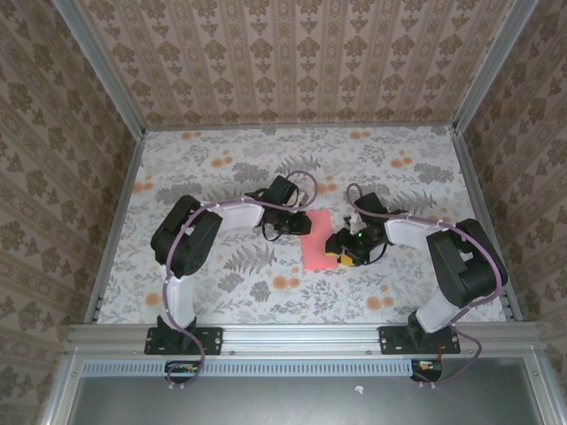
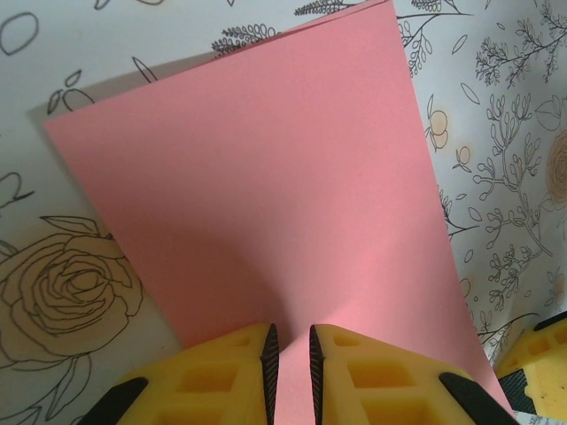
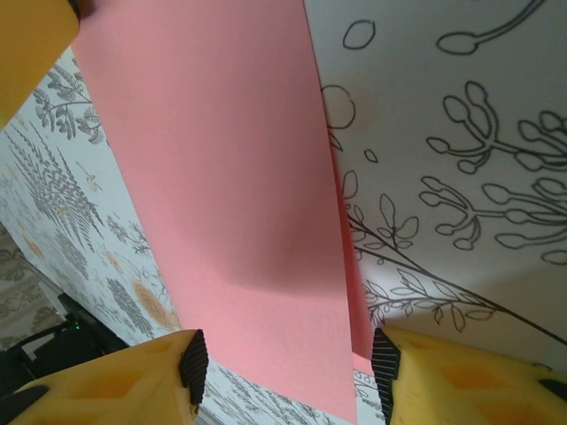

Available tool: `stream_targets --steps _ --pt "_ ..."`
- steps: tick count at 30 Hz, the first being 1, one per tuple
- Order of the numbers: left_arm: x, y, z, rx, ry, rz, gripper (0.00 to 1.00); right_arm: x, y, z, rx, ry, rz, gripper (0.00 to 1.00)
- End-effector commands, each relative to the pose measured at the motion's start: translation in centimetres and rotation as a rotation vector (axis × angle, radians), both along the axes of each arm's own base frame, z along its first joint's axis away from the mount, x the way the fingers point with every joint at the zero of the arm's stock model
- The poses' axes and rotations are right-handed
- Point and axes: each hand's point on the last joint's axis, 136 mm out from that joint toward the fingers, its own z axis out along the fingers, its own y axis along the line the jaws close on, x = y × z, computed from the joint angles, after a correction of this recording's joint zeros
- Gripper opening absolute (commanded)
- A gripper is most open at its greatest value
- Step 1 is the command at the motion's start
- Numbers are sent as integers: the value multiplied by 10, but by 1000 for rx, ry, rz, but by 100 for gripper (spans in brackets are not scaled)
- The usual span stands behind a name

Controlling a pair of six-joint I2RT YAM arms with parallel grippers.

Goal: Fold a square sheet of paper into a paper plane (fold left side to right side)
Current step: Fold the triangle a second time at the center of the table.

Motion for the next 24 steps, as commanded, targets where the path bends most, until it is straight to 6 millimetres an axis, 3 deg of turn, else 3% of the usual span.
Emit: stream_targets --steps 1,6,9,16,19,24 --pt "-9 5 -14 33 38 5 21 12 12 6 48 -24 -7 53" --pt "-8 3 -7 15 25 -2 21 22 14 10 49 -48 -14 51" --pt "-4 1 8 -10 -14 -14 24 29 19 12 82 -60 -26 51" --pt "3 12 66 -73 -209 -50 47 49 28 18 133 -84 -43 50" --pt "-5 23 88 -90 -308 -56 54 57 31 19 142 -81 -45 49" --pt "-35 41 104 -63 -432 -97 64 74 34 19 143 -83 -46 47"
